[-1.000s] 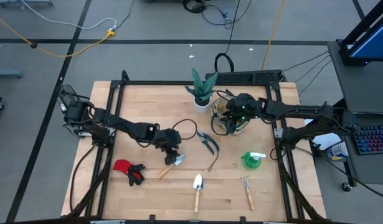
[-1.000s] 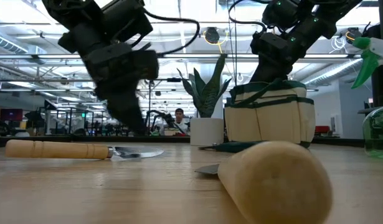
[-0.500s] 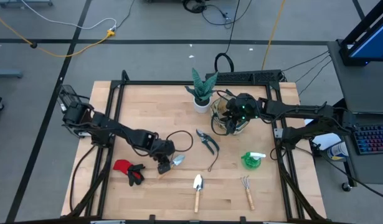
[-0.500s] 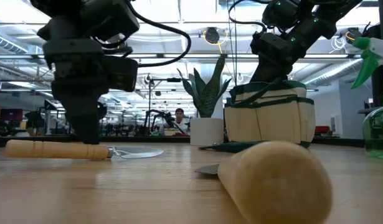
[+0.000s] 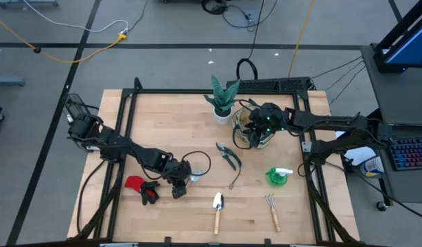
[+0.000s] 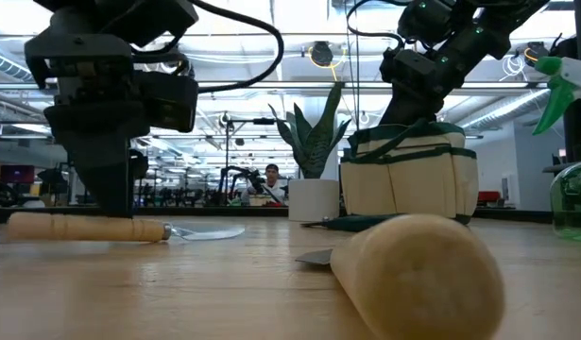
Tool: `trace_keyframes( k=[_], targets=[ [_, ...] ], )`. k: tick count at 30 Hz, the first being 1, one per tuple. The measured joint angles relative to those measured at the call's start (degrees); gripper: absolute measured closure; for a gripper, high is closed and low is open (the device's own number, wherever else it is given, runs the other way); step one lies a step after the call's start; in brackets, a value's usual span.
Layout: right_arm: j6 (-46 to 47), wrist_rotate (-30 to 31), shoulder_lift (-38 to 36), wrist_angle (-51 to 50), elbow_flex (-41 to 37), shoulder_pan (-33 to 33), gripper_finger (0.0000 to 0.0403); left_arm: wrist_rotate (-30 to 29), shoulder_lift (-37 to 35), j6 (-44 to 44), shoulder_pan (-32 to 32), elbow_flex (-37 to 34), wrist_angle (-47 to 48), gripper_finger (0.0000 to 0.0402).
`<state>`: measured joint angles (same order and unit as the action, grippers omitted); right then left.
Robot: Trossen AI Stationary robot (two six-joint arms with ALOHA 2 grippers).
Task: Pick & Place Garden tools in Gardening bag
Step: Put the top brown trowel into the gardening bag
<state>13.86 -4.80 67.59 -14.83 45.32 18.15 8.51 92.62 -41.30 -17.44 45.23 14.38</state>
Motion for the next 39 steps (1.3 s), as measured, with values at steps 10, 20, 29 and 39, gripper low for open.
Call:
trace_keyframes(
  k=[10, 20, 29, 39],
  targets=[
    [0.01, 0.00, 0.00, 0.00, 0.00, 0.00, 0.0258, -3.94, 0.00, -1.28, -2.57, 0.04, -1.38, 0.0192],
    [0.01, 0.00, 0.00, 0.00, 0.00, 0.00, 0.0258, -5.71, 0.00, -1.44, -2.88, 0.04, 0.49, 0.0192],
    [0.01, 0.02, 0.00, 0.00, 0.00, 0.00, 0.0259, -7.63, 0.39, -1.52, -3.46, 0.02, 0.81, 0.0192],
    [0.01, 0.02, 0.00, 0.10, 0.04, 0.00, 0.0261, -7.86, 4.14, -0.12, -4.08, 0.20, -0.77, 0.0193]
  ],
)
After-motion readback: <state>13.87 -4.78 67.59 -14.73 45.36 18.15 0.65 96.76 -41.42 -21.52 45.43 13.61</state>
